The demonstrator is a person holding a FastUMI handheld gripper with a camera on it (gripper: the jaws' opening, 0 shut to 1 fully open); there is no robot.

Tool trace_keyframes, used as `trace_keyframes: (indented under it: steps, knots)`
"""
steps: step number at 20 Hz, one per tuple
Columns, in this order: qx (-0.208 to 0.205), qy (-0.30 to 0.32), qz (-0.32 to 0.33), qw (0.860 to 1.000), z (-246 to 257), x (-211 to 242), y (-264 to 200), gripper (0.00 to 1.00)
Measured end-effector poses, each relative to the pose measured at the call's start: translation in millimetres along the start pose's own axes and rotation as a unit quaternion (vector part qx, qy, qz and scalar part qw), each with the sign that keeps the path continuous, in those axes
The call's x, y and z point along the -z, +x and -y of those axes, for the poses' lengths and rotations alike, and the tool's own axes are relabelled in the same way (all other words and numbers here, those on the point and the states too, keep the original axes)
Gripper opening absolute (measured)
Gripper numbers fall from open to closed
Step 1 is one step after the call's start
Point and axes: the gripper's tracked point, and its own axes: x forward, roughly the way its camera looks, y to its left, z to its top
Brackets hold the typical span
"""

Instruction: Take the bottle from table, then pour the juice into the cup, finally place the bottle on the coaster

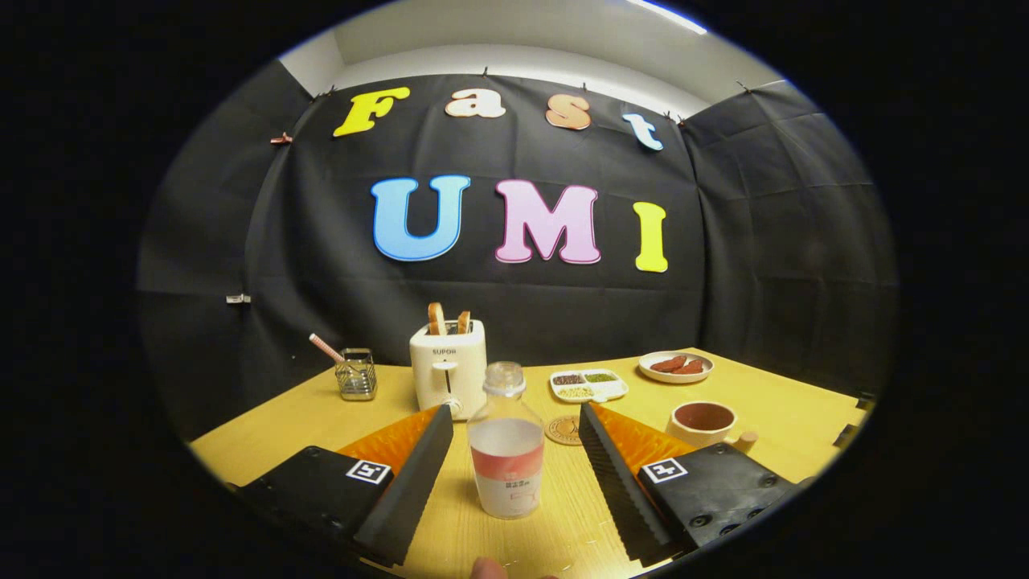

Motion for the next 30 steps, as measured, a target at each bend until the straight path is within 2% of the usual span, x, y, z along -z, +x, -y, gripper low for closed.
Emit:
trace_keyframes:
  steps: [5,11,12,14,18,20,24,28,30]
  knots:
    - [-0.018,-0.005,-0.018,1.0,-11.4,34.6,20.6,0.97]
    - [-0.012,-0.006,-0.018,1.0,-5.4,44.1,43.4,0.97]
    - [-0.013,0.0,-0.023,1.0,-4.8,47.6,46.2,0.96]
    - [-0.002,0.005,-0.023,1.0,1.8,44.3,45.9,0.77]
    - [-0.005,0.034,-0.037,0.999,2.9,36.8,37.4,0.75]
    - [-0.011,0.078,-0.034,0.996,2.7,19.8,31.8,0.76]
    - [-0.03,0.2,-0.043,0.978,2.8,-8.1,23.8,0.75]
    - [-0.029,0.325,-0.051,0.944,16.6,-25.2,22.9,0.75]
    - [-0.023,0.371,-0.063,0.926,25.4,-20.1,25.0,0.75]
